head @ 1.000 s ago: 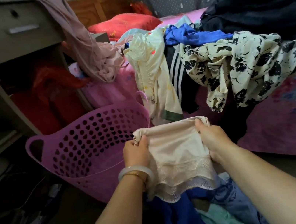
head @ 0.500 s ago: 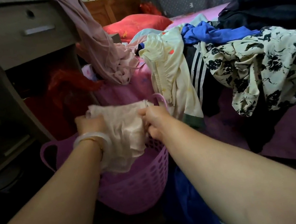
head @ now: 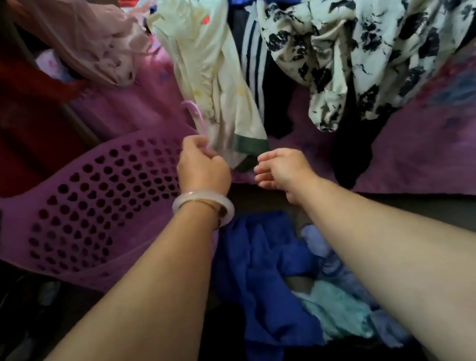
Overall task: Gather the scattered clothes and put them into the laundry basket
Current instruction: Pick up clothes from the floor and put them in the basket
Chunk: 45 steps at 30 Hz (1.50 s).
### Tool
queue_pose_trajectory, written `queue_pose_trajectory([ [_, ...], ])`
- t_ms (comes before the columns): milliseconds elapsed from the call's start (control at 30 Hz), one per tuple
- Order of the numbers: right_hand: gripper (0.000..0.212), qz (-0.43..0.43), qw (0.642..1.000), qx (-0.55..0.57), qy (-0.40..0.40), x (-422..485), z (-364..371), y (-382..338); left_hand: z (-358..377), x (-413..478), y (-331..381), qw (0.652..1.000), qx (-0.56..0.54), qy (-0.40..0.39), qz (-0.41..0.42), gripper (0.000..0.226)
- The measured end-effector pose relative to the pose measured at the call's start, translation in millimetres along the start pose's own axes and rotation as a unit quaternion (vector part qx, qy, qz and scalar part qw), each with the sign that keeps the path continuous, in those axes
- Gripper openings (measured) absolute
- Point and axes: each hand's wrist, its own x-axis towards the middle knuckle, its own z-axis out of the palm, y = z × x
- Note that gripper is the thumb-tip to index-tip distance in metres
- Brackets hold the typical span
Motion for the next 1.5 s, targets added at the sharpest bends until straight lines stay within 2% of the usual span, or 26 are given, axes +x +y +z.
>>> queue_pose_trajectory([
  [67,0.024,0.03,0.998,-0.061,0.019,1.0,-36.4,27.1,37.7,-27.0,-2.2,0.997,0.011,-0.07,-0.019,0.025],
  [133,0.019,0.044,0.982,-0.184,-0.029,-6.0,-76.1,62.6,75.5,-62.0,-14.1,0.989,0.012,-0.127,-0.072,0.022],
  [167,0.014,0.064,0.954,-0.283,-0.069,-9.5,-94.4,84.4,91.1,-79.0,-23.0,0.984,0.018,-0.15,-0.097,0.025],
  [200,0.016,0.086,0.907,-0.393,-0.124,-15.3,-108.6,105.6,104.2,-93.8,-33.2,0.979,0.03,-0.168,-0.115,0.028],
  [267,0.028,0.168,0.823,-0.511,-0.183,-33.2,-132.5,146.8,119.8,-118.0,-54.3,0.966,0.08,-0.213,-0.127,0.033],
  [300,0.031,0.223,0.805,-0.514,-0.195,-41.7,-139.9,162.8,123.4,-126.9,-64.8,0.959,0.103,-0.232,-0.125,0.034],
  [367,0.036,0.264,0.79,-0.507,-0.221,-53.9,-146.4,188.3,125.3,-137.5,-85.4,0.945,0.124,-0.275,-0.125,0.035],
  [433,0.038,0.261,0.811,-0.475,-0.223,-60.9,-149.8,207.4,122.6,-140.1,-98.6,0.925,0.16,-0.325,-0.114,0.037],
  [533,0.03,0.177,0.82,-0.496,-0.222,-50.4,-152.2,195.7,115.8,-135.2,-107.1,0.896,0.198,-0.381,-0.112,0.044],
  [567,0.024,0.148,0.843,-0.47,-0.216,-43.6,-152.3,184.0,113.8,-133.8,-107.2,0.89,0.208,-0.392,-0.104,0.046],
  [633,0.017,0.126,0.909,-0.359,-0.167,-32.5,-150.4,152.3,113.1,-131.6,-104.4,0.879,0.238,-0.408,-0.071,0.053],
  [700,0.013,0.112,0.969,-0.168,-0.144,-31.0,-144.1,115.8,112.7,-129.6,-98.6,0.884,0.234,-0.403,-0.047,0.055],
  [767,0.011,0.096,0.984,0.053,-0.14,-35.1,-138.7,79.8,111.2,-126.8,-88.8,0.907,0.18,-0.379,-0.045,0.049],
  [833,0.018,0.072,0.975,0.164,-0.13,-37.3,-138.4,52.2,107.4,-121.8,-76.9,0.935,0.081,-0.339,-0.067,0.031],
  [900,0.035,0.048,0.978,0.146,-0.139,-40.9,-141.1,37.7,101.0,-114.2,-60.8,0.948,-0.062,-0.283,-0.131,0.007],
  [967,0.048,0.052,0.978,0.055,-0.193,-49.9,-142.3,35.1,93.5,-105.0,-43.4,0.93,-0.164,-0.267,-0.194,0.011],
  [1033,0.046,0.059,0.961,0.01,-0.272,-58.7,-140.9,38.0,84.9,-96.4,-30.9,0.915,-0.198,-0.302,-0.182,0.014],
  [1100,0.047,0.04,0.958,-0.036,-0.282,-61.5,-137.7,36.5,74.1,-94.0,-23.7,0.92,-0.157,-0.332,-0.136,0.023],
  [1167,0.043,0.022,0.973,-0.053,-0.224,-57.7,-136.5,30.4,66.5,-92.1,-23.6,0.928,-0.139,-0.326,-0.114,0.032],
  [1233,0.027,0.031,0.982,-0.004,-0.185,-54.3,-137.9,23.2,57.2,-87.2,-27.4,0.941,-0.122,-0.303,-0.092,0.034],
  [1300,0.008,0.032,0.986,0.028,-0.162,-53.9,-141.1,16.4,48.7,-83.1,-30.2,0.95,-0.041,-0.308,-0.046,0.039],
  [1333,0.003,0.03,0.988,0.031,-0.15,-54.8,-142.8,12.9,46.5,-81.7,-33.5,0.946,0.024,-0.324,-0.018,0.041],
  [1400,0.004,0.024,0.99,0.015,-0.137,-57.0,-143.6,6.8,43.0,-84.8,-35.2,0.911,0.166,-0.377,0.025,0.04],
  [1433,0.005,0.015,0.99,-0.007,-0.142,-59.4,-142.3,3.9,42.5,-87.3,-36.2,0.89,0.197,-0.411,0.012,0.041],
  [1500,0.009,-0.007,0.983,-0.056,-0.172,-65.5,-137.4,-1.2,42.9,-90.2,-36.3,0.867,0.149,-0.474,-0.046,0.052],
])
